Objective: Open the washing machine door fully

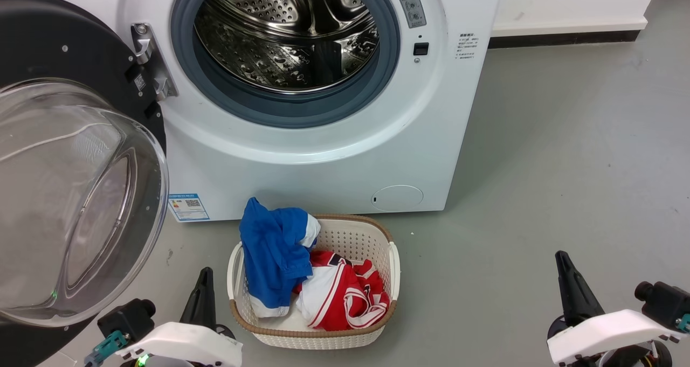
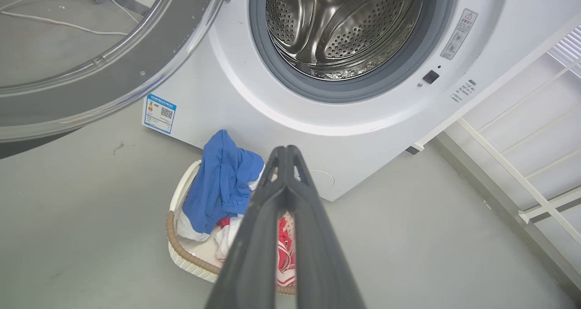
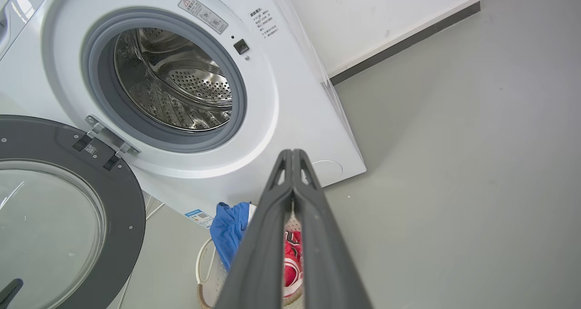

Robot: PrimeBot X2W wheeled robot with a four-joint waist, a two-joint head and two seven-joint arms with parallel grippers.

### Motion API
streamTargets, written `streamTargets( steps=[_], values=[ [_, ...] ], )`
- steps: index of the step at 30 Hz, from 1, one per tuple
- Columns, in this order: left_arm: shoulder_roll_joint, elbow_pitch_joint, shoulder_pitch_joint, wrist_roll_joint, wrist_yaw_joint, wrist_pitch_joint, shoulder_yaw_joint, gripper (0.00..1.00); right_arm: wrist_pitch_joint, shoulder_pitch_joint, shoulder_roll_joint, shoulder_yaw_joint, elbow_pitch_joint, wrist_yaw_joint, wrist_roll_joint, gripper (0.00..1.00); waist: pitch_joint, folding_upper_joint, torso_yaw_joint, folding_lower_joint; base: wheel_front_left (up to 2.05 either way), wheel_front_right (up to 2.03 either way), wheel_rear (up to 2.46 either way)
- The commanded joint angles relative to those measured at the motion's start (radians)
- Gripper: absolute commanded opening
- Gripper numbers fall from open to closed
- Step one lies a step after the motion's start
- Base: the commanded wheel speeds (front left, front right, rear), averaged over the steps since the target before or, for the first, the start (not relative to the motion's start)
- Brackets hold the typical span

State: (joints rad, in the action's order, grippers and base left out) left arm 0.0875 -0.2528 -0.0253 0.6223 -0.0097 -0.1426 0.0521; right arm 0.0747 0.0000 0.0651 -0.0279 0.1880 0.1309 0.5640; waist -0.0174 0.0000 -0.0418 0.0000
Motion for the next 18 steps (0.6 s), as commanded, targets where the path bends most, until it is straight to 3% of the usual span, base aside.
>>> streamTargets(
  steps=[1, 18],
  values=[
    [0.002, 0.016, -0.028, 0.033, -0.008, 0.006, -0.010, 0.00, -0.005, -0.028, 0.001, -0.006, -0.011, 0.000, 0.036, 0.00, 0.000, 0.0000, 0.000, 0.0000, 0.00, 0.00, 0.00],
    [-0.008, 0.015, -0.043, 0.267, -0.036, 0.068, -0.049, 0.00, -0.050, -0.051, -0.003, -0.026, 0.005, 0.000, 0.283, 0.00, 0.003, 0.0000, 0.008, 0.0000, 0.00, 0.00, 0.00]
  ],
)
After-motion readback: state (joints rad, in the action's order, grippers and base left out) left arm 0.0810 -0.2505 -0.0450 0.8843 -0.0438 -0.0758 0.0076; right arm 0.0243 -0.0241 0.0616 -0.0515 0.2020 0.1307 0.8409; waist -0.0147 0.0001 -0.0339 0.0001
